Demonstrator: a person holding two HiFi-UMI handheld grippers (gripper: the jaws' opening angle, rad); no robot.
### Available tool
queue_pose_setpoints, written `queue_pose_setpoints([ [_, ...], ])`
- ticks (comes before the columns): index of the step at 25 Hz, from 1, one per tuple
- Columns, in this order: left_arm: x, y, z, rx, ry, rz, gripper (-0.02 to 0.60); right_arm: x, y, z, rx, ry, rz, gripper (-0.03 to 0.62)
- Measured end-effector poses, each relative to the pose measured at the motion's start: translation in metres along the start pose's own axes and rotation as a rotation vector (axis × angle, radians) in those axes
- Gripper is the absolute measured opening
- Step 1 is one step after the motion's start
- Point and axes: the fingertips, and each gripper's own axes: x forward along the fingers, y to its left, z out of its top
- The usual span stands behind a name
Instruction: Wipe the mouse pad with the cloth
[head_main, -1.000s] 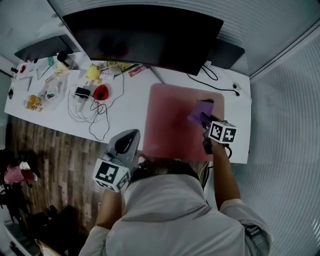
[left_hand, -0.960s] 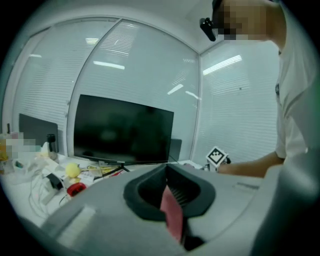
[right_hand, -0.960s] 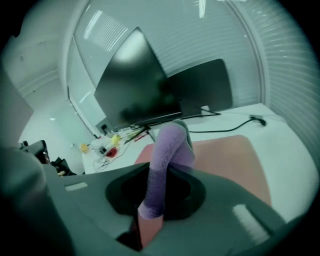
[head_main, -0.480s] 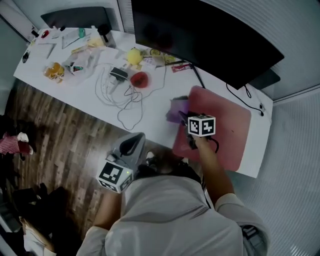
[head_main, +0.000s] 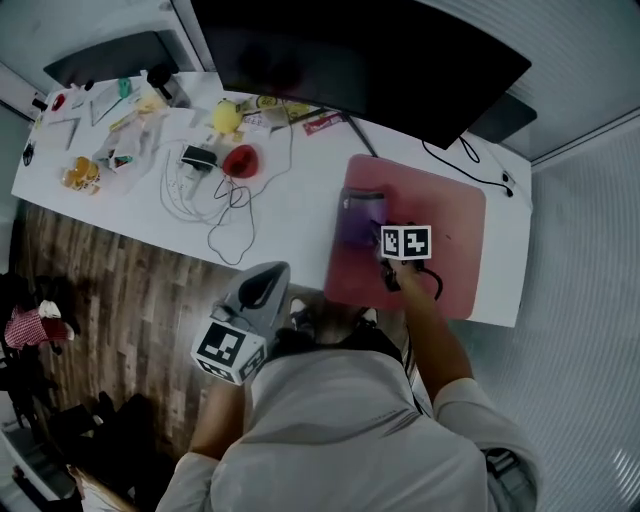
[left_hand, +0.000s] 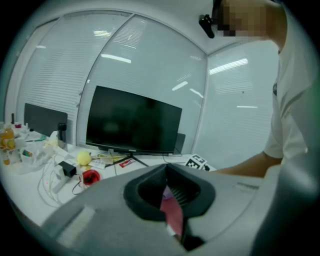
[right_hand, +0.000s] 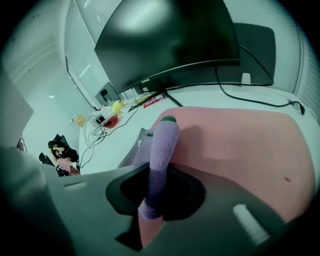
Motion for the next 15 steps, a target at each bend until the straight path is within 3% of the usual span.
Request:
queue_pose_setpoints([
  [15,0.114,-0.151,0.005,0.033,0.018,-0.114,0.003,-0.138,-0.223,-0.058,0.175,-0.059,-0.16,0.058],
])
